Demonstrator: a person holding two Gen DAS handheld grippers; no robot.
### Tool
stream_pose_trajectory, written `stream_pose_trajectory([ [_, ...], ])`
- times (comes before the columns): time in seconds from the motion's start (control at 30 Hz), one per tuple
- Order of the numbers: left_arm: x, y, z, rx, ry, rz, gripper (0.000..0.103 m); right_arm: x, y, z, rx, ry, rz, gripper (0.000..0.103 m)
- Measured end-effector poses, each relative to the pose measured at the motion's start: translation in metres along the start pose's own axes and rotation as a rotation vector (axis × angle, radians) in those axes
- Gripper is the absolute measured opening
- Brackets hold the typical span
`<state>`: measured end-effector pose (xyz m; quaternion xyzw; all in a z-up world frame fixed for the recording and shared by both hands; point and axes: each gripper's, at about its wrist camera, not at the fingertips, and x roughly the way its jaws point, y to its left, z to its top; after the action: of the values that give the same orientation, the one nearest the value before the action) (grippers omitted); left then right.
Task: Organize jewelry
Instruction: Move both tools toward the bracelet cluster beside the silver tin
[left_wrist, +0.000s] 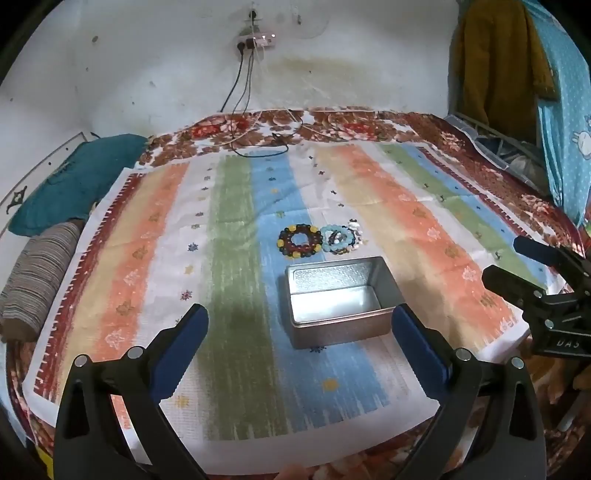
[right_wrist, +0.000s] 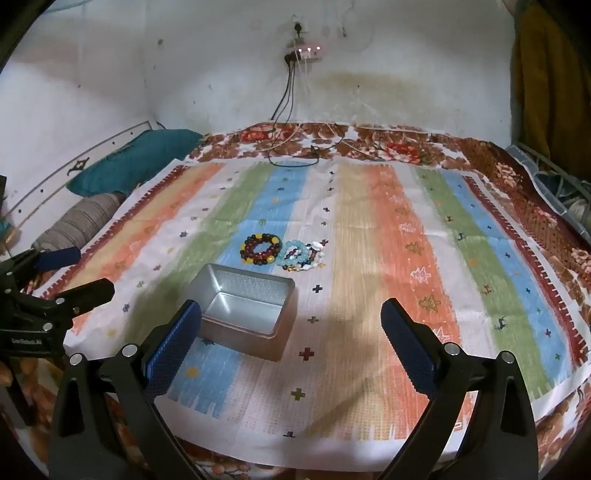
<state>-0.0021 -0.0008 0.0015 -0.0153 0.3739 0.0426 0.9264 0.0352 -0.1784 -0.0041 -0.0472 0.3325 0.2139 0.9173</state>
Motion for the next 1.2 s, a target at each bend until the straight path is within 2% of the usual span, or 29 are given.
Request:
stream_pose_trajectory([
  [0.63, 0.0007, 0.0034, -0.0011, -0.01, 0.012, 0.018, 0.097, -0.0002, 0.0007, -0.0015, -0.008, -0.01, -0.009, 0.099],
  [1.2, 0.0084, 0.0044, 0.0021, -0.019, 0.05, 0.026, 0.097, 0.0066, 0.0, 0.0009, -0.003, 0.021, -0.016, 0.099],
])
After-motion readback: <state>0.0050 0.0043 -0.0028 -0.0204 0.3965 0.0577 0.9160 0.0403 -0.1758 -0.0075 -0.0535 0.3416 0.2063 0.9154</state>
